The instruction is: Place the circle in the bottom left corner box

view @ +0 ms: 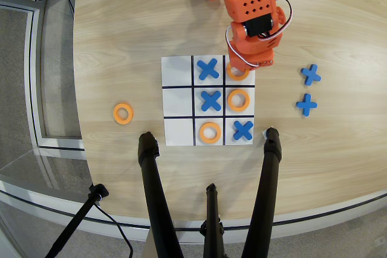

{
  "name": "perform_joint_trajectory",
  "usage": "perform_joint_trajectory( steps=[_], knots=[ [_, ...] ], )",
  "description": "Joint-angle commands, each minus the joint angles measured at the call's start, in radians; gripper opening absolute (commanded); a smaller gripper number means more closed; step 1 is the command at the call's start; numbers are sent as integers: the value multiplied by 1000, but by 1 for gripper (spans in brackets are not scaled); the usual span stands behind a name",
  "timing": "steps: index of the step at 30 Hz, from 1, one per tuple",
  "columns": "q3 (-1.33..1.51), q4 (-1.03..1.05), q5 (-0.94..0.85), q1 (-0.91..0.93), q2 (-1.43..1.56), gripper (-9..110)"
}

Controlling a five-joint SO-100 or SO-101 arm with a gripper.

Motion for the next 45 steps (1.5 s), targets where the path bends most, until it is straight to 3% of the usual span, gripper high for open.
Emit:
perform_joint_trajectory(
  steps=[1, 10, 12, 21, 29, 38, 45],
  knots=[
    [2, 5, -6, 9, -5, 8],
    [-28, 15, 3, 12, 28, 16],
    [-89, 86, -3, 23, 49, 22],
    [-321, 448, -12, 44, 341, 23],
    [110, 693, -127, 71, 913, 23],
    [563, 713, -328, 305, 1367, 22],
    [664, 699, -356, 371, 1451, 0]
  ],
)
